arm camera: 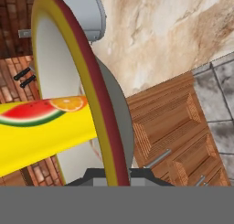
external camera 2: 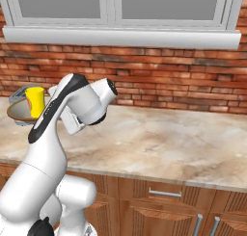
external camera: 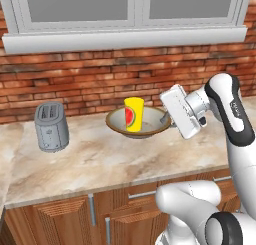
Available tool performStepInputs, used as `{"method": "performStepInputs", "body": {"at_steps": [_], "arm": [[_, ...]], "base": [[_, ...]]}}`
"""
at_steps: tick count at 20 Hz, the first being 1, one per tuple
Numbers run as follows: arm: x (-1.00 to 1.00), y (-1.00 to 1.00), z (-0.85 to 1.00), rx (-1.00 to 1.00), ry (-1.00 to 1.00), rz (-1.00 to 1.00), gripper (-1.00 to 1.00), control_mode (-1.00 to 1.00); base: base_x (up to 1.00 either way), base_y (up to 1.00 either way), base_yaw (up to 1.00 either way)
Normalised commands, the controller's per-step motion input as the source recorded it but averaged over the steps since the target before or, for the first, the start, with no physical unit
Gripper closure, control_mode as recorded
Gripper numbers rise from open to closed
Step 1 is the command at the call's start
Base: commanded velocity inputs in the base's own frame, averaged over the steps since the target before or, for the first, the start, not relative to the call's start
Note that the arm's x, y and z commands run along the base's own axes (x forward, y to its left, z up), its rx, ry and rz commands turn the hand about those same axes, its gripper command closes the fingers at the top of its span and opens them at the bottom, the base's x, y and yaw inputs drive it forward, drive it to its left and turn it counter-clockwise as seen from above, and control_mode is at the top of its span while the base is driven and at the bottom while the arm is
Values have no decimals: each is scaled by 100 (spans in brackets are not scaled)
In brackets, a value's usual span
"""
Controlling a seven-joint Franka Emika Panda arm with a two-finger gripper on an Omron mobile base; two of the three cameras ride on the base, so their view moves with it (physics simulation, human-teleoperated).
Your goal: Place the cup inside the bowl on the dining table and move the bowl to any counter.
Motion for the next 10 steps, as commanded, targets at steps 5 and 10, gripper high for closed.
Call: {"method": "performStepInputs", "body": {"at_steps": [5, 10], "arm": [[0, 0, 0, 0, 0, 0, 100, 100], [0, 0, 0, 0, 0, 0, 100, 100]], "base": [[0, 0, 0], [0, 0, 0]]}}
